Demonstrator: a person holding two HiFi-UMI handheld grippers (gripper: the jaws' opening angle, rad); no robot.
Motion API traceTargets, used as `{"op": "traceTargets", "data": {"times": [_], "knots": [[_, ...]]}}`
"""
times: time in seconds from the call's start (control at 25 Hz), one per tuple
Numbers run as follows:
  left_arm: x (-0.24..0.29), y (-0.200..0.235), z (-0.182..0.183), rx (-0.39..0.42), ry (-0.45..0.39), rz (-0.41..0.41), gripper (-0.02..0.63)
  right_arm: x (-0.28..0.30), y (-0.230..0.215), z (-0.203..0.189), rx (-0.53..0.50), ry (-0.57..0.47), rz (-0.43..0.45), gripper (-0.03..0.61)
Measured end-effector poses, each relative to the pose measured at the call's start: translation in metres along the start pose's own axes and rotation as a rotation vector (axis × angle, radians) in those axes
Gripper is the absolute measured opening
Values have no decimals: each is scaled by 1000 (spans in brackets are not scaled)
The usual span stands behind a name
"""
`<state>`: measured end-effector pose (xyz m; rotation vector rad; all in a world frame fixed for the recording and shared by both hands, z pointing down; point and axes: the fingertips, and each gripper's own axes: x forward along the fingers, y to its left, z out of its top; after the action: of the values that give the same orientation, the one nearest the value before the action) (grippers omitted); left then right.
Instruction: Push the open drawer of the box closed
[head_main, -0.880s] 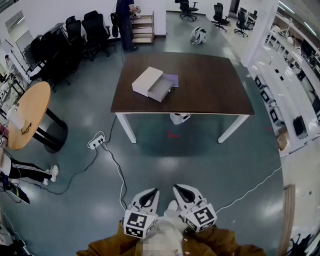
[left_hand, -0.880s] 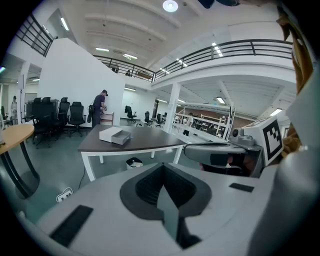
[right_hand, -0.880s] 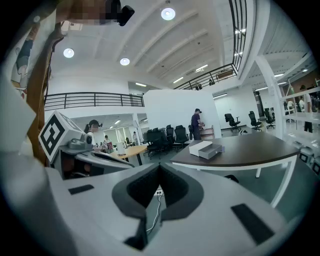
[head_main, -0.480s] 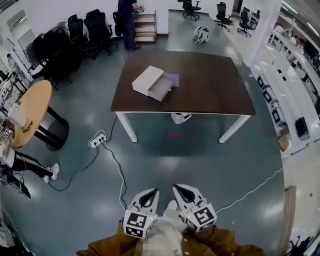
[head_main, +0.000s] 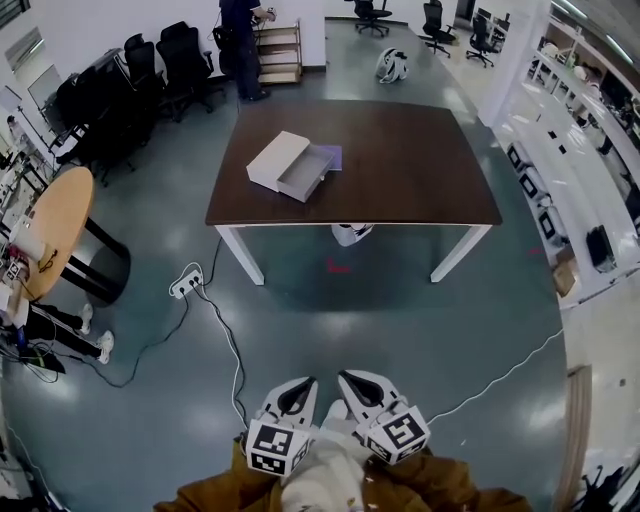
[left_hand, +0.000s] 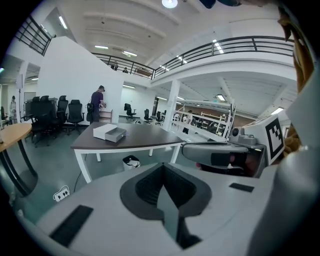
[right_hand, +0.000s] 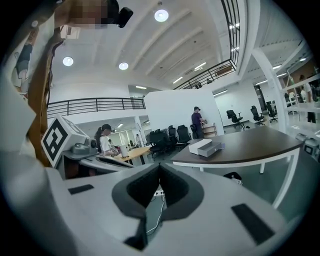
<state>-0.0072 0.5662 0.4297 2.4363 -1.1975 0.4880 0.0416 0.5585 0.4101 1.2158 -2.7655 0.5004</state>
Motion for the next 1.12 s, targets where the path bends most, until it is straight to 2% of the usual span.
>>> {"op": "traceTargets", "data": {"times": [0.28,0.44,0.84,1.0,1.12], "knots": [[24,7,18,-10,-5,1,6,11,-24,8,16,10,9,6],[50,27,28,-19,-6,1,6,35,-44,13,8,19,9,6],[142,127,82,-21,-4,-42,6,144,-119,40,14,37,-52,6],[175,168,100,-32,23,-68,6,192,-149,58,100,47,-62,6],[193,196,115,-48,37,-75,6,224,-167,74,95,60,-73,6]]}}
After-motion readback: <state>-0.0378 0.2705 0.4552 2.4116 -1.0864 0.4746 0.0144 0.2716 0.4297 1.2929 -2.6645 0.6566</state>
